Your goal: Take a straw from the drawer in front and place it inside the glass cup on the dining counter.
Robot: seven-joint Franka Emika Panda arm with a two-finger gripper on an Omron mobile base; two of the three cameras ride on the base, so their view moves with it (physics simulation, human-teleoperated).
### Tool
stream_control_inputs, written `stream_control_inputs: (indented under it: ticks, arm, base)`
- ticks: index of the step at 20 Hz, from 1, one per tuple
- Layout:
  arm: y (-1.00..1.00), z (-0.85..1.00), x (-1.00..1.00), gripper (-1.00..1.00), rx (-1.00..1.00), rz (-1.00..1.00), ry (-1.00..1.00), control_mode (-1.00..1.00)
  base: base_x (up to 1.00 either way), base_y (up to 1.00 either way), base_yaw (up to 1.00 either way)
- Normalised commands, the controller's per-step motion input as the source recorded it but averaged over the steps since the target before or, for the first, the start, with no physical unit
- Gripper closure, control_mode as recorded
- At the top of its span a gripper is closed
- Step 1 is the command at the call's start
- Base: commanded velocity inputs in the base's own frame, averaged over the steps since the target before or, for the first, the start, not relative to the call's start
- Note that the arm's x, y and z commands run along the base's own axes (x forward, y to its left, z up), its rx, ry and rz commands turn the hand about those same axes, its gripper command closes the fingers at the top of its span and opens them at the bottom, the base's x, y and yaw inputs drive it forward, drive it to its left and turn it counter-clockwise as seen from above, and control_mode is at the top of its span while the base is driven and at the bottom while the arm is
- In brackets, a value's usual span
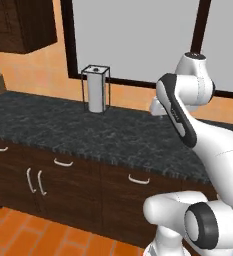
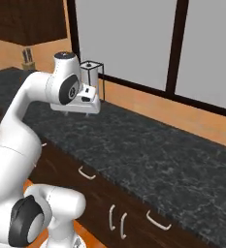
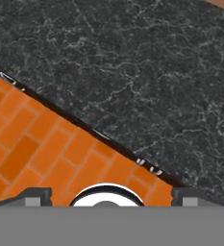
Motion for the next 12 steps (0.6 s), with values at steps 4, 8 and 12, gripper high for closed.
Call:
stream_control_inputs:
  ticks: [4, 8, 12]
  arm:
    - [0.0, 0.0, 0.0, -1.0, 0.0, 0.0, 0.0, 1.0]
    - [0.0, 0.0, 0.0, -1.0, 0.0, 0.0, 0.0, 1.0]
    - [0.0, 0.0, 0.0, -1.0, 0.0, 0.0, 0.0, 1.0]
  base:
    - [-0.04, -0.66, 0.69]
    - [-0.24, -0.74, 0.62]
    - [-0.4, -0.81, 0.41]
